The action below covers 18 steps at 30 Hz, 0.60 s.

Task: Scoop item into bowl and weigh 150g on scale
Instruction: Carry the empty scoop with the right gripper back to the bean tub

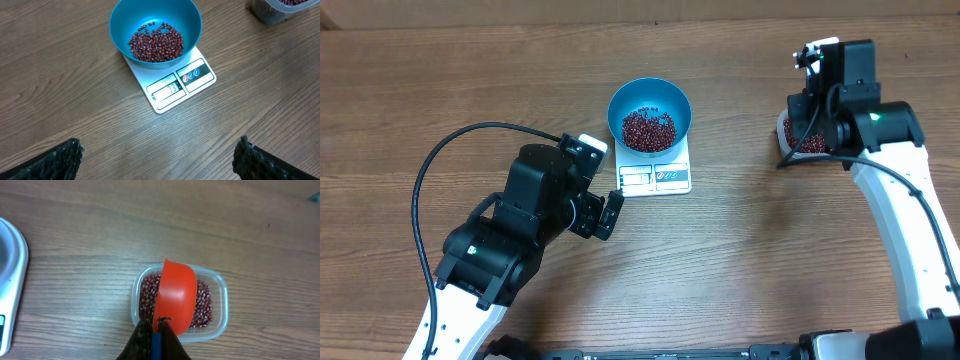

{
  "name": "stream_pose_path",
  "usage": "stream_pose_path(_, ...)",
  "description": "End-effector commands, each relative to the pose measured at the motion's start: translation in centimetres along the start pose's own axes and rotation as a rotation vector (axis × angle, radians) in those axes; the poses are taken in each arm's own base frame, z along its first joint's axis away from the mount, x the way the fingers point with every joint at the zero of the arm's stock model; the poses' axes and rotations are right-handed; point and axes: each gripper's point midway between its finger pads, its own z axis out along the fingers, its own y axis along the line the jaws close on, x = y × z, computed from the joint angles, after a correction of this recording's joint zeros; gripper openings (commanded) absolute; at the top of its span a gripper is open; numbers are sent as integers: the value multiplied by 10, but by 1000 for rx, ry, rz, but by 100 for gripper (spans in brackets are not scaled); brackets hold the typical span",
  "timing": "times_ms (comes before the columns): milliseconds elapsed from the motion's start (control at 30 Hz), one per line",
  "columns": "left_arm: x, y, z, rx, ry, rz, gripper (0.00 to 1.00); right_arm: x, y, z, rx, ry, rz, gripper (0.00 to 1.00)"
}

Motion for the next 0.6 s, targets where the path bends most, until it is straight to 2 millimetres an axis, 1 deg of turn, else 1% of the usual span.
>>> stream_pose_path(0, 1, -1, -1, -2, -3, -1, 100, 2, -9, 15, 18, 33, 24, 4)
stream_pose_path(133, 1, -1, -1, -2, -3, -1, 100, 12, -19, 33, 31, 87, 44, 4)
stream_pose_path(200, 1, -1, -1, -2, -3, -1, 100, 16, -24, 38, 39, 100, 59, 4)
stream_pose_path(333, 1, -1, -1, -2, -3, -1, 100, 20, -40, 43, 60, 106, 93, 4)
stream_pose_path(433, 1, -1, -1, -2, -3, -1, 100, 24, -47, 48, 51, 105, 120, 4)
stream_pose_path(567, 1, -1, -1, -2, -3, -1, 100, 28, -52, 53, 19, 102, 149, 4)
